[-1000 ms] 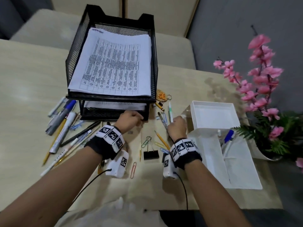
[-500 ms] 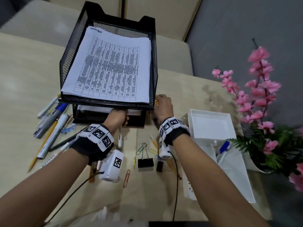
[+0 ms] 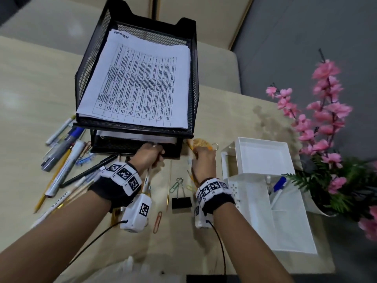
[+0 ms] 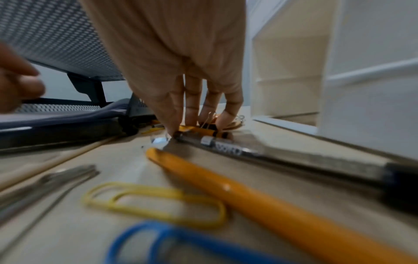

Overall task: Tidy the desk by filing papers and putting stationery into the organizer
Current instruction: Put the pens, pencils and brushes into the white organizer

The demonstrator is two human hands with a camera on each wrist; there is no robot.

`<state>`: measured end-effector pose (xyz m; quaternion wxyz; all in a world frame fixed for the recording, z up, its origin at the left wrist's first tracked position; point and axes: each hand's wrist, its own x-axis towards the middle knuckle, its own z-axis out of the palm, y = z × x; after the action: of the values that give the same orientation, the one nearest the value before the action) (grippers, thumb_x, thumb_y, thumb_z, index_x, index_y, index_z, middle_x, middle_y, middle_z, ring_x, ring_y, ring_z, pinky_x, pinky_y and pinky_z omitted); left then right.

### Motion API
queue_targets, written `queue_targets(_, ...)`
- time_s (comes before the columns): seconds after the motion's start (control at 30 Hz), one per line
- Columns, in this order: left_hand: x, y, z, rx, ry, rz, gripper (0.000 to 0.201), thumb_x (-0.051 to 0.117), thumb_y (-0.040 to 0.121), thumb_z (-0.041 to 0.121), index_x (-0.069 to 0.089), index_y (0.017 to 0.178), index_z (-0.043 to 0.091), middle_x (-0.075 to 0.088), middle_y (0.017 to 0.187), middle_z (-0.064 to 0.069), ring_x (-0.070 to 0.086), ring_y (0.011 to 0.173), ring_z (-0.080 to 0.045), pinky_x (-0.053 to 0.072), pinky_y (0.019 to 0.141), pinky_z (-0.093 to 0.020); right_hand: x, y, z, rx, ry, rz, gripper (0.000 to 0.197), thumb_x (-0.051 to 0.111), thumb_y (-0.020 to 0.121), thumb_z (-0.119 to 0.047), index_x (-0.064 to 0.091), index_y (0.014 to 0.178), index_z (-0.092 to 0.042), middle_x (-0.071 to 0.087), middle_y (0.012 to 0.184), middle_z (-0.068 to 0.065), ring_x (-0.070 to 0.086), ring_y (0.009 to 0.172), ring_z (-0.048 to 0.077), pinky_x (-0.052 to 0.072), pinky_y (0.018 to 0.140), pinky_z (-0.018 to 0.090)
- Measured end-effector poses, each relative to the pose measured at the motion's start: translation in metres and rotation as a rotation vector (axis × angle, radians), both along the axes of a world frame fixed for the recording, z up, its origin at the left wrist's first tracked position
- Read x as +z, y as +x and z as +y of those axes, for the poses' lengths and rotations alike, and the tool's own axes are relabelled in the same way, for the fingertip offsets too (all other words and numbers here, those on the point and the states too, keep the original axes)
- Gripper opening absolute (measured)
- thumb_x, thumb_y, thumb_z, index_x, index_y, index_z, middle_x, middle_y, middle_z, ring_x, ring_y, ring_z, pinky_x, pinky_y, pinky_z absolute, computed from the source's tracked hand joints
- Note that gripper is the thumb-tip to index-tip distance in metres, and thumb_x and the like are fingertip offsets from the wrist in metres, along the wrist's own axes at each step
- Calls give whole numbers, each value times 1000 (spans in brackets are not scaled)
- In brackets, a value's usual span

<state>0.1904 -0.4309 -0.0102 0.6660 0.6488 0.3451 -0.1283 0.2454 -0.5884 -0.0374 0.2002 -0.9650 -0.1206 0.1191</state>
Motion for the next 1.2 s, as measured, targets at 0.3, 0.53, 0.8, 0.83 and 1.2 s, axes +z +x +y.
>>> queue_targets(0.3, 0, -16, -21, -103, -9, 12, 27, 37, 95, 6, 55, 76, 5, 54, 63, -8, 47, 29, -1, 33, 33, -12, 11, -31, -17, -410, 52, 340, 28, 59, 83, -11, 41, 62, -14, 43, 69, 1, 50, 93, 28, 40, 90, 38)
queue_targets(0.53, 14, -14, -43, -99, -292, -18, 25, 33, 101, 15, 45, 80, 9, 44, 71, -7, 46, 61, -18, 43, 54, -26, 14, -60, -39, -436, 276, 166, 48, 60, 87, -24, 41, 44, -14, 43, 53, 2, 45, 67, 21, 36, 66, 29)
queue_targets(0.8, 23, -14, -54, -68, -223, -207, 34, 30, 102, 19, 46, 73, 12, 58, 75, -8, 64, 57, -9, 52, 56, -26, 32, -89, -47, -209, 463, 260, 17, 63, 85, -15, 72, 79, -2, 66, 73, 11, 53, 71, 13, 40, 62, 20)
queue_targets(0.83, 23, -15, -49, -13, -189, -224, 32, 31, 102, 19, 45, 74, 12, 57, 68, -8, 61, 46, -5, 52, 52, -23, 32, -87, -51, -227, 420, 208, 16, 61, 86, -14, 73, 84, -4, 70, 81, 10, 57, 74, 13, 42, 65, 18)
queue_targets(1.2, 12, -30, -29, -9, 47, -140, 37, 36, 100, 24, 51, 69, 12, 46, 64, -4, 43, 58, -16, 41, 61, -26, 11, -90, -67, -104, -117, 127, 15, 50, 87, -7, 63, 91, -2, 61, 98, 18, 56, 94, 31, 43, 74, 31)
